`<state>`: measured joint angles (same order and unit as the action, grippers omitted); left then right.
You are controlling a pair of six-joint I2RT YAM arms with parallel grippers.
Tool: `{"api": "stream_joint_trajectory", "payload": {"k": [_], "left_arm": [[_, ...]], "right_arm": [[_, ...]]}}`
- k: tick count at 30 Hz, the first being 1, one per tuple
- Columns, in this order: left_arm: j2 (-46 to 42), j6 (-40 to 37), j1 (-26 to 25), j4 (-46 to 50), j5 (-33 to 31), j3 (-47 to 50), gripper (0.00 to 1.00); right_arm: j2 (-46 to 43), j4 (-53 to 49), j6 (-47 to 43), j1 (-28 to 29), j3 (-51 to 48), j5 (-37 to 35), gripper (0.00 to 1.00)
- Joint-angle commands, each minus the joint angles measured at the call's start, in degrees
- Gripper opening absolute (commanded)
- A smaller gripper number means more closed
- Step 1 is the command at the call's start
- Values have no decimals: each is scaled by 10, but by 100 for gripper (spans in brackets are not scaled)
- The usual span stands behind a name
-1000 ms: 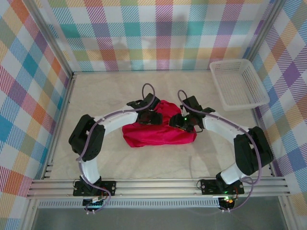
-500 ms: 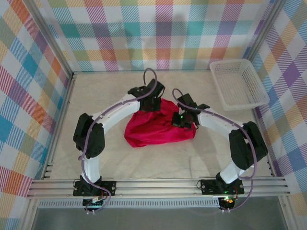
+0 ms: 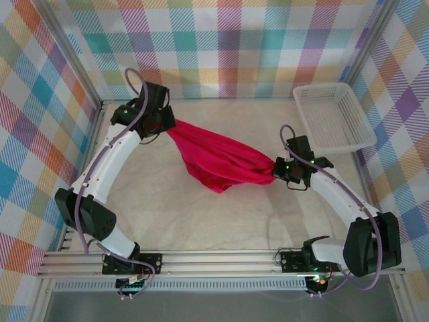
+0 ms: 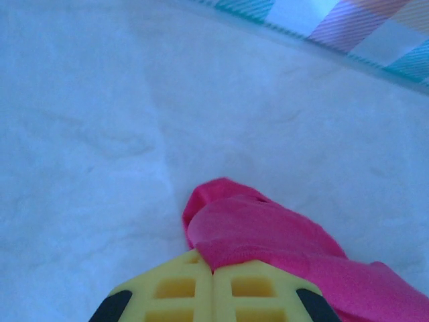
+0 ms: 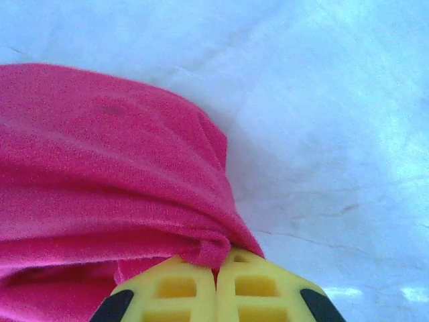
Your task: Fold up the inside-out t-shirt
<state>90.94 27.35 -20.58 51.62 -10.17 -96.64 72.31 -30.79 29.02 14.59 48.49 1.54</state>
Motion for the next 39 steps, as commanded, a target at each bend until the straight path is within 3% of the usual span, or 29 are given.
{"api": "stream_joint_trajectory", "payload": {"k": [1, 3, 8, 11, 15, 21, 27, 30, 32, 34, 38, 39], "left_arm": [[10, 24, 11, -32, 8, 61, 0], [29, 33, 12, -36, 30, 80, 0], [64, 61, 7, -70, 113, 110, 0], [70, 67, 1, -80, 118, 112, 0], [76, 68, 1, -73, 117, 98, 0], [75, 63, 1, -56, 105, 82, 0], [69, 58, 1, -43, 101, 73, 0], [59, 55, 1, -39, 104, 75, 0], [48, 53, 1, -32, 103, 78, 0], [34, 51, 1, -28, 100, 80, 0], [8, 44, 1, -18, 95, 75, 0], [3, 43, 1, -15, 95, 72, 0]], "right_arm": [[29, -15, -13, -23, -7, -3, 0], [55, -22, -12, -24, 9, 11, 0], [35, -30, -11, -3, 52, 81, 43], [12, -17, -20, 38, 74, 100, 55], [42, -9, -37, 108, 107, 82, 58], [108, 22, -47, 197, 127, 39, 55], [209, 39, -92, 216, 175, -39, 67], [255, 39, -93, 216, 211, -109, 69], [278, 35, -84, 215, 239, -150, 62], [294, 31, -78, 215, 264, -178, 47], [301, 10, -84, 215, 314, -200, 4], [298, -2, -87, 215, 328, -206, 0]]}}
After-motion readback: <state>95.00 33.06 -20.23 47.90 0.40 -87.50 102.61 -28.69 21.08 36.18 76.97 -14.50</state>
